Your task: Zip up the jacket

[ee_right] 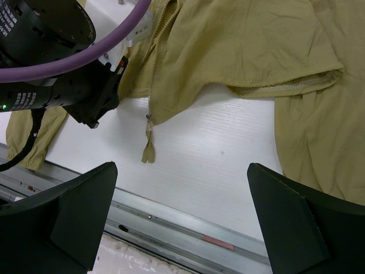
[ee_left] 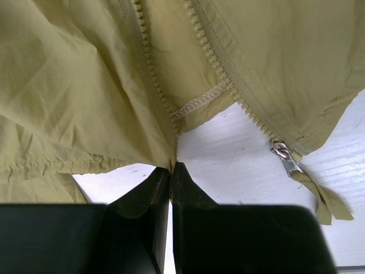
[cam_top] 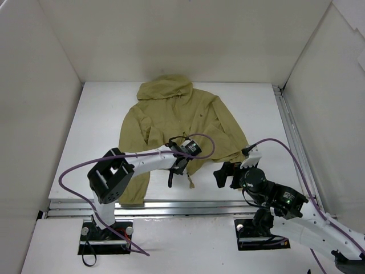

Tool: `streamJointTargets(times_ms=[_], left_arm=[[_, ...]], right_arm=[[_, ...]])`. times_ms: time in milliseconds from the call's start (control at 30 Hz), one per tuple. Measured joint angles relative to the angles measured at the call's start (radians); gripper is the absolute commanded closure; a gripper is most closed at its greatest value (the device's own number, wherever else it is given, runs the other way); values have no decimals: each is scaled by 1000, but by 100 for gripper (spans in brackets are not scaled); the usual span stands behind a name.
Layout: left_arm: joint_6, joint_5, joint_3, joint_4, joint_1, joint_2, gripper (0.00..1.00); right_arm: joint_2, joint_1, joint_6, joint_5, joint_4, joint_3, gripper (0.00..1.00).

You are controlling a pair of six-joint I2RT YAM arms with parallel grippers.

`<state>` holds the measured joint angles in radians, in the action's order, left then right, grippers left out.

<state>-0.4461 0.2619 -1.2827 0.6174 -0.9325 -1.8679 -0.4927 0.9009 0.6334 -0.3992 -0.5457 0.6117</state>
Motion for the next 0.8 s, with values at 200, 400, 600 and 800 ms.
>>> streamJointTargets(times_ms=[200,400,600,800], left_arm=[[0,-34,30,-33,18,26,100],[-7,-56,72,-44,38,79,97],[-22,-61,72,-45,38,91,82],[-50,-64,43,-25,40,77,77]], right_arm=[[-13,0,0,0,0,0,2],[-33,0,0,0,0,0,3],[-33,0,0,0,0,0,3],[-32,0,0,0,0,0,2]])
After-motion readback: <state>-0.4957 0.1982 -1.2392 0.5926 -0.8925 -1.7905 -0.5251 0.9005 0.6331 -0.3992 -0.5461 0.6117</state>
